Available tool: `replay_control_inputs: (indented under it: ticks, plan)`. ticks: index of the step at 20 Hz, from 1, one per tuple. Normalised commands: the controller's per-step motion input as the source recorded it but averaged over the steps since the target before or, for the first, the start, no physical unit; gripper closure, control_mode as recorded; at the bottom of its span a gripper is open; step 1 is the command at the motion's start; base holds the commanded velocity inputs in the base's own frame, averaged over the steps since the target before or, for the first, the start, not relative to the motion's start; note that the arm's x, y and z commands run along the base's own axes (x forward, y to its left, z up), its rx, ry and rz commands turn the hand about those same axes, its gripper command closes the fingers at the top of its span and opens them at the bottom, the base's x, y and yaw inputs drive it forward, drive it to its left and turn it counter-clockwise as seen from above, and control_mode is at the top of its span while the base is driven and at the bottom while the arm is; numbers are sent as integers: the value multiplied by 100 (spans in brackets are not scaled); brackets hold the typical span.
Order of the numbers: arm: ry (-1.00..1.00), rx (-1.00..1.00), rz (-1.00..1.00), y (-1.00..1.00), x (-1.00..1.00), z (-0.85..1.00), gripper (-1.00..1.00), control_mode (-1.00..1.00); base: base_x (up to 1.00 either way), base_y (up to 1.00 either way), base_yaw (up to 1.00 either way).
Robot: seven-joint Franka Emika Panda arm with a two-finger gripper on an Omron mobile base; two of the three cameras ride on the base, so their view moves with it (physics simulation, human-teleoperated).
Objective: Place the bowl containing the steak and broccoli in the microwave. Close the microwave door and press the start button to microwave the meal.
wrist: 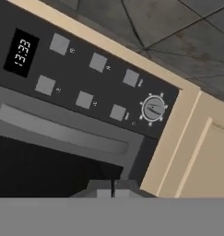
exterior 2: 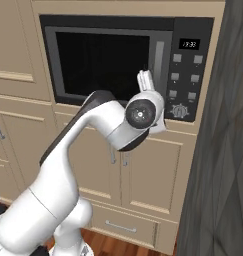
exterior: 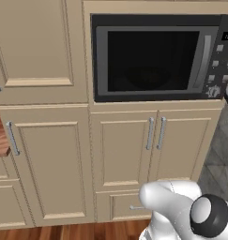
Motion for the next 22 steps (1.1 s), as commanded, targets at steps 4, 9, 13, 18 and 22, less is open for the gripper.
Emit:
replay_control_inputs:
  ticks: [4, 9, 13, 18, 22]
  plan:
    - [6, 16, 2, -24, 37, -4, 100, -100, 0, 0, 0]
    - [1, 11, 5, -9, 45, -18, 100, -100, 0, 0, 0]
    - [0, 7, 3, -3, 44, -27, 100, -100, 0, 0, 0]
    - [0, 4, 0, -13, 27, -19, 100, -100, 0, 0, 0]
    - [-1, 0, 0, -9, 23, -10, 100, -100, 0, 0, 0]
